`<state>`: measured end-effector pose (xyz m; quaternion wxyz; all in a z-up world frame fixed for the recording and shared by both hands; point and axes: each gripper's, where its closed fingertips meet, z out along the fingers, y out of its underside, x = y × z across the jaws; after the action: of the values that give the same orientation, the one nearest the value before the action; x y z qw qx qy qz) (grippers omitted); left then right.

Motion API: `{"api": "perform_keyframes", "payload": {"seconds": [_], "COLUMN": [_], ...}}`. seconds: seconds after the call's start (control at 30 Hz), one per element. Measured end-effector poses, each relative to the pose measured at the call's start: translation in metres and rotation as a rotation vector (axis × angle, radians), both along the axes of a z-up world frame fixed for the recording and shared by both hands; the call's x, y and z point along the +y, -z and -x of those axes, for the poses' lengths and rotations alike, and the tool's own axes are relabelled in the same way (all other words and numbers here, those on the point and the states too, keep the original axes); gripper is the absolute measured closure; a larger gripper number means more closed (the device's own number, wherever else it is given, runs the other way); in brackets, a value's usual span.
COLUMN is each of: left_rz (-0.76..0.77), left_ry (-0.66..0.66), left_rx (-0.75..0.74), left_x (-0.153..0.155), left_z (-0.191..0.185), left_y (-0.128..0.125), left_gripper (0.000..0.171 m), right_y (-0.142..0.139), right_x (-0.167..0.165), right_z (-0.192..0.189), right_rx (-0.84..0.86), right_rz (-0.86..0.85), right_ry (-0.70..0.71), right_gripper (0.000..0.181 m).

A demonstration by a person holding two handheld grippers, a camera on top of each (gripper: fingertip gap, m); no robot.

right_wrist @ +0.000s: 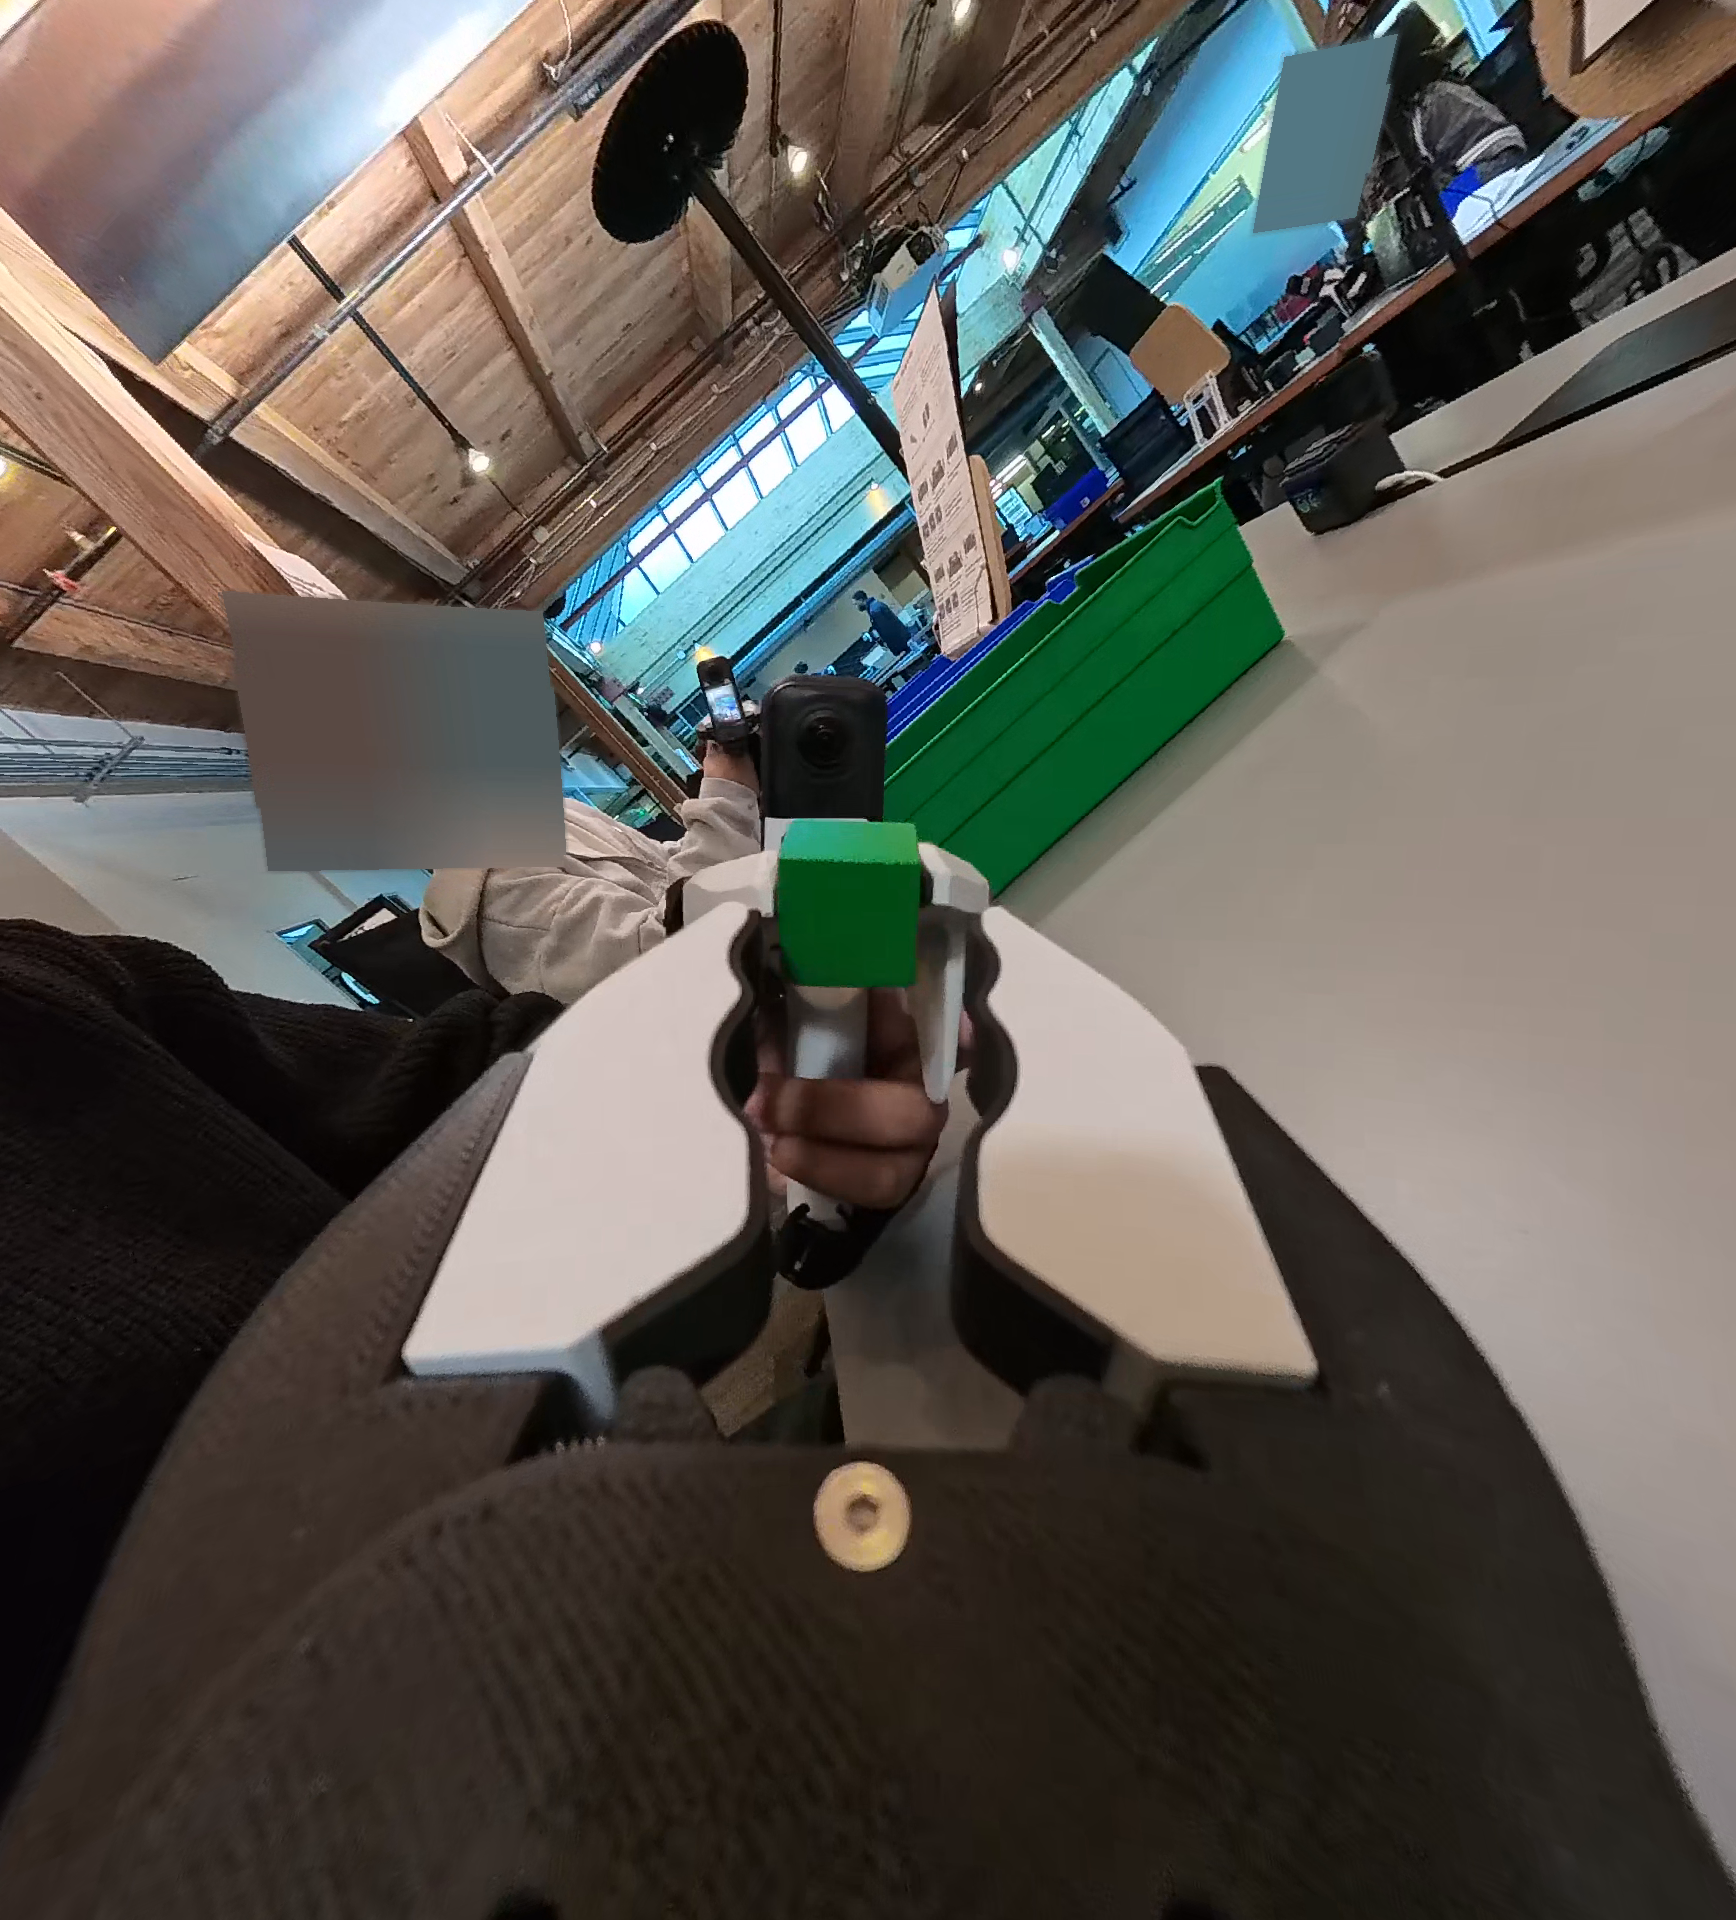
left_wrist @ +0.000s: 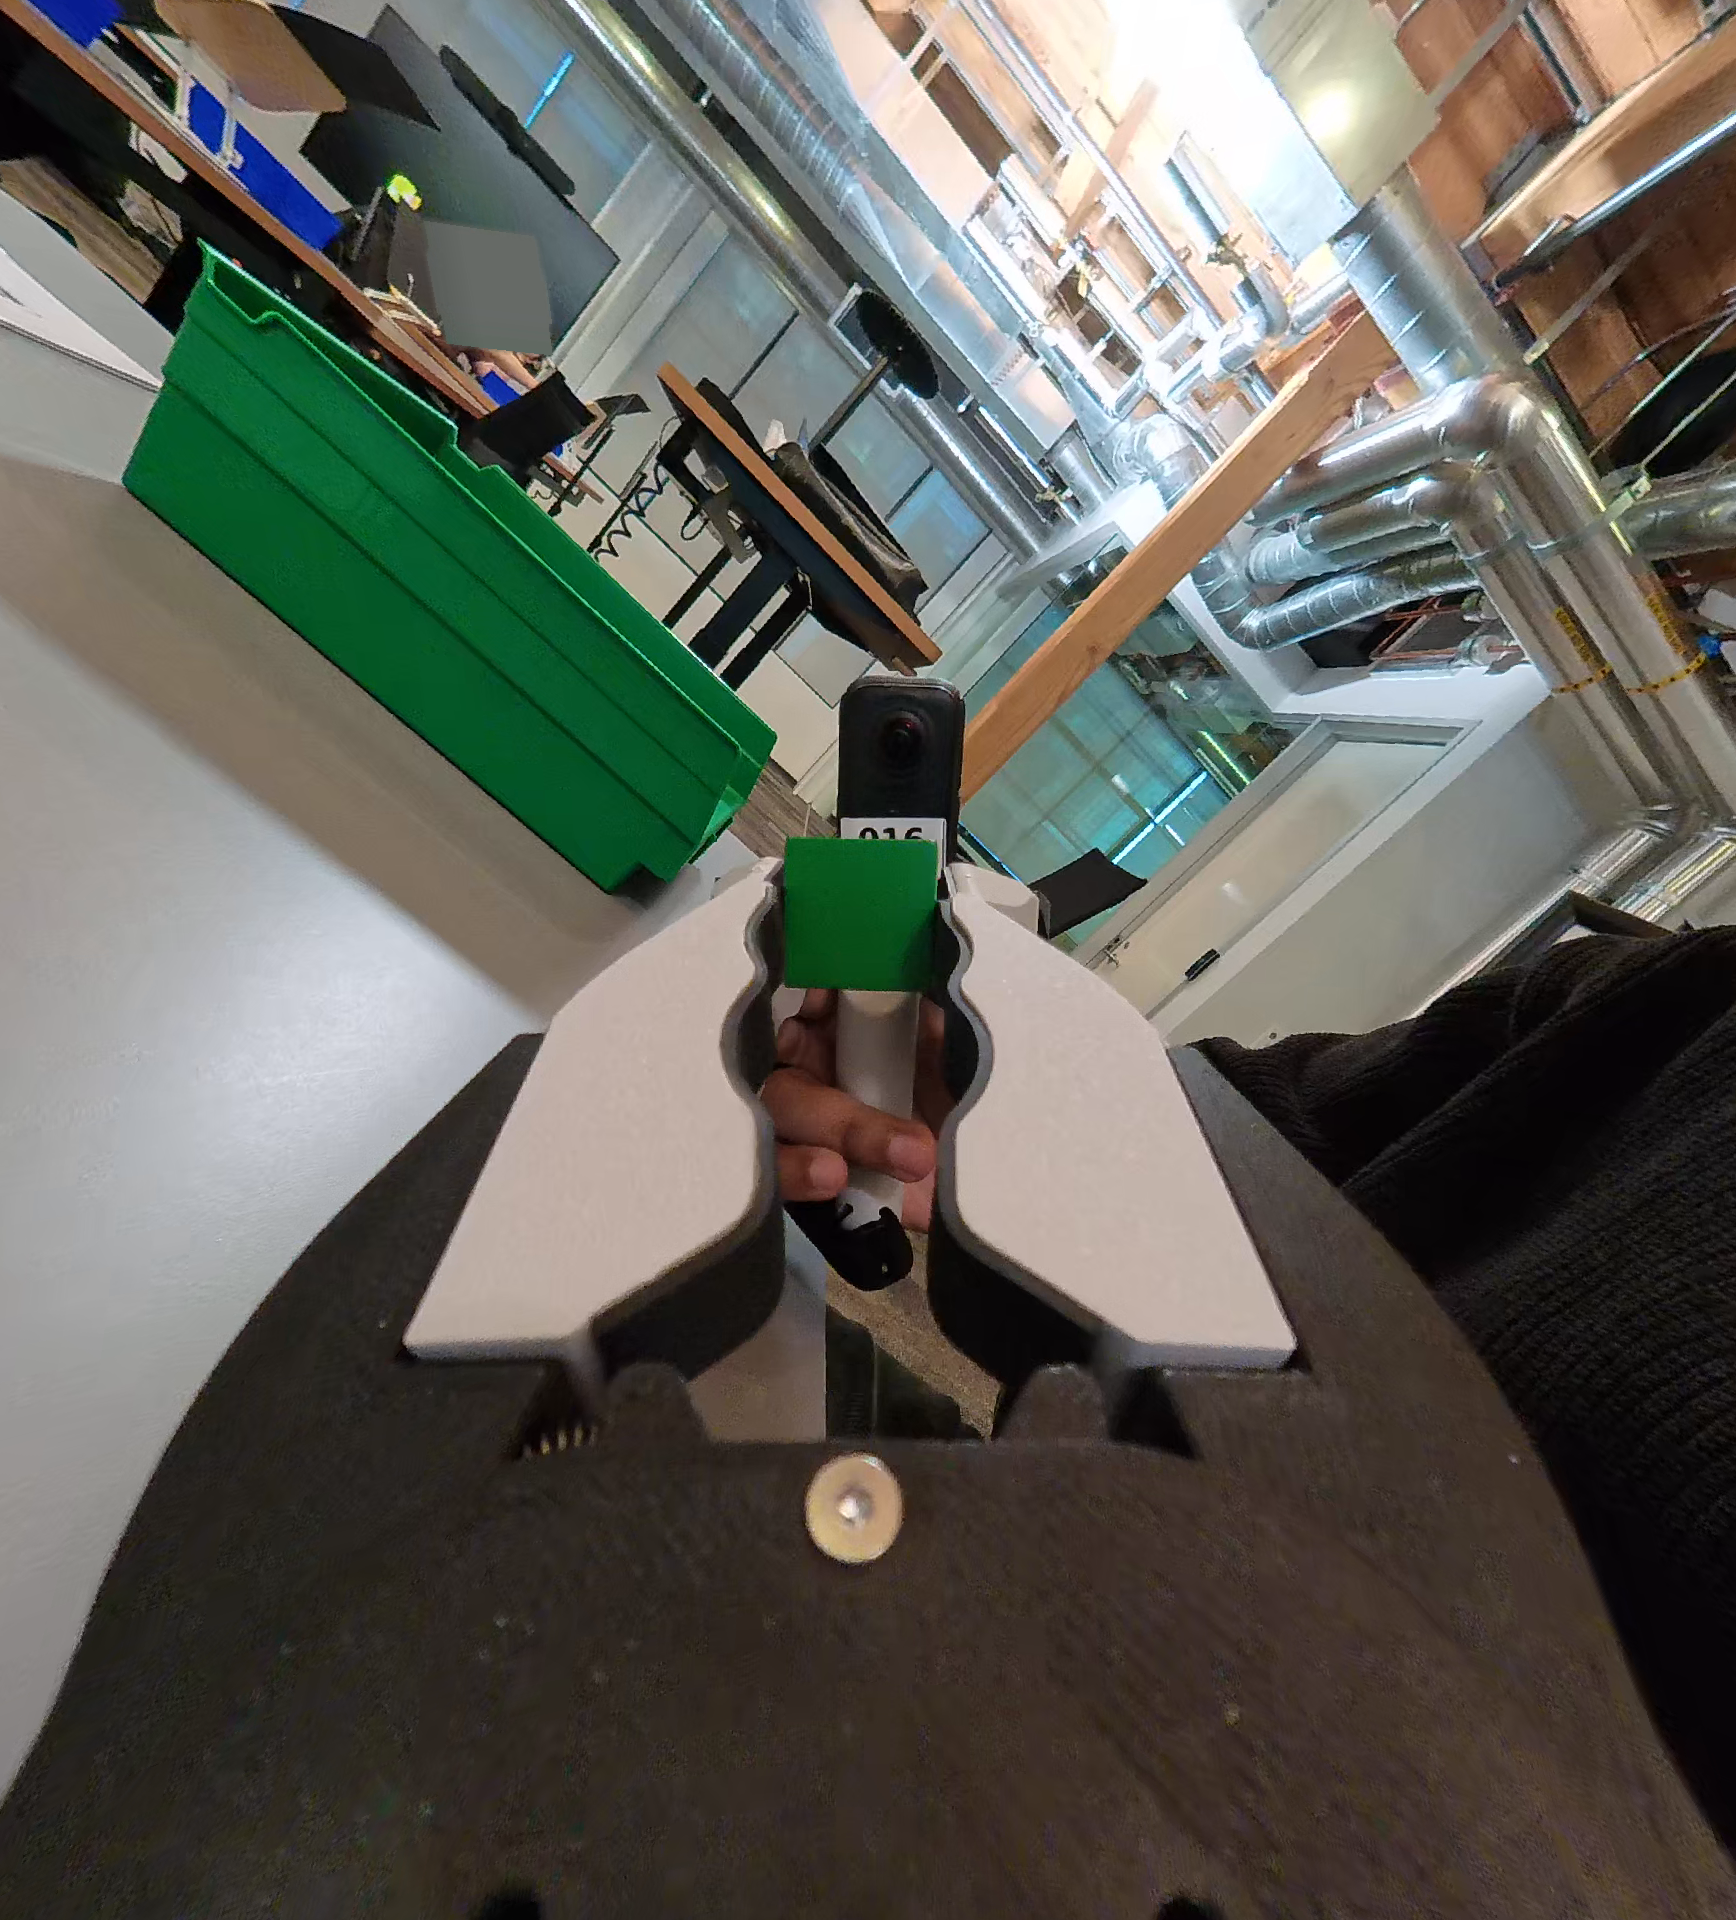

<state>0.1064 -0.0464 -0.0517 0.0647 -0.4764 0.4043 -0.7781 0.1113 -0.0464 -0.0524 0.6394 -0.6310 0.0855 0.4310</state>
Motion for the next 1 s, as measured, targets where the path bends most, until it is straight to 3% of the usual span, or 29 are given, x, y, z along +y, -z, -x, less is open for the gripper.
{"api": "perform_keyframes", "payload": {"seconds": [0.3, 1.0], "left_rz": [-0.009, -0.045], "left_ry": [0.006, 0.061], "left_rx": [0.013, 0.035], "left_x": [-0.0012, -0.0059], "left_z": [-0.0008, 0.0016], "left_y": [0.0032, 0.0083], "left_gripper": [0.144, 0.14], "right_y": [0.0019, 0.0034], "right_x": [-0.0003, -0.004], "right_z": [0.0024, -0.0028], "right_rx": [0.011, 0.01], "right_rz": [0.004, 0.022], "right_ry": [-0.027, -0.046], "right_gripper": [0.155, 0.156]}}
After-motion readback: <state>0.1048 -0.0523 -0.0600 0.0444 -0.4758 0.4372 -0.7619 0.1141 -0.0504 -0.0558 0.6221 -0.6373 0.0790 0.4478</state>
